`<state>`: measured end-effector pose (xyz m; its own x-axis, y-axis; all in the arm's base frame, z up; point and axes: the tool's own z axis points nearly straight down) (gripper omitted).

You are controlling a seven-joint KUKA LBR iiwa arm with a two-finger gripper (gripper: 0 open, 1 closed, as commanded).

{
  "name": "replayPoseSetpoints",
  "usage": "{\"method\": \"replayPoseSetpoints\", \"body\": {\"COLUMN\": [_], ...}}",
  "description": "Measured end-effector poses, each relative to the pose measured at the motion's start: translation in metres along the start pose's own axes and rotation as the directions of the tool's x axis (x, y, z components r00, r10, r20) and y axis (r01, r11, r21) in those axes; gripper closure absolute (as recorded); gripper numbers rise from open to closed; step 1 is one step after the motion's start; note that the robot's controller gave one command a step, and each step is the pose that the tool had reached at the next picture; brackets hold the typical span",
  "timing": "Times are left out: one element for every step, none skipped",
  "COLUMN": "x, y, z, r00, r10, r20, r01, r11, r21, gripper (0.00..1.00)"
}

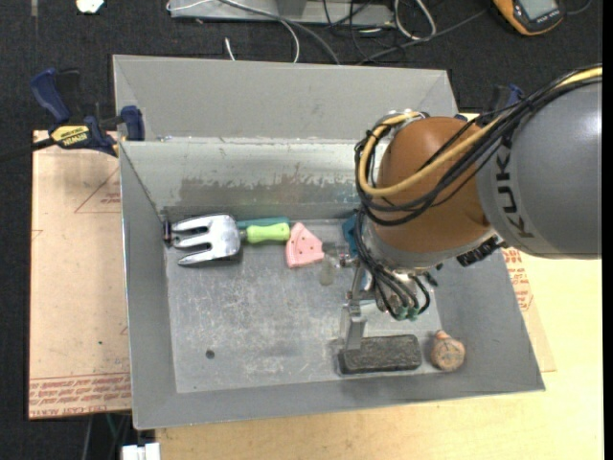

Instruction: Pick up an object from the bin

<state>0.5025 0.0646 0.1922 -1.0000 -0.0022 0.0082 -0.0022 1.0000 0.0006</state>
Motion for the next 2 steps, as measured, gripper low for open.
{"method": "replayPoseSetpoints", "body": {"x": [-0.002, 0.008], "y": [0.0, -0.025], "z": [-0.004, 0.043], "r00": [1.0, 0.994], "r10": [0.002, -0.111], "r20": [0.008, 0.011], "r01": [-0.002, 0.111], "r11": [1.0, 0.994], "r21": [-0.001, 0.0], "gripper": [0.0, 0.0]}}
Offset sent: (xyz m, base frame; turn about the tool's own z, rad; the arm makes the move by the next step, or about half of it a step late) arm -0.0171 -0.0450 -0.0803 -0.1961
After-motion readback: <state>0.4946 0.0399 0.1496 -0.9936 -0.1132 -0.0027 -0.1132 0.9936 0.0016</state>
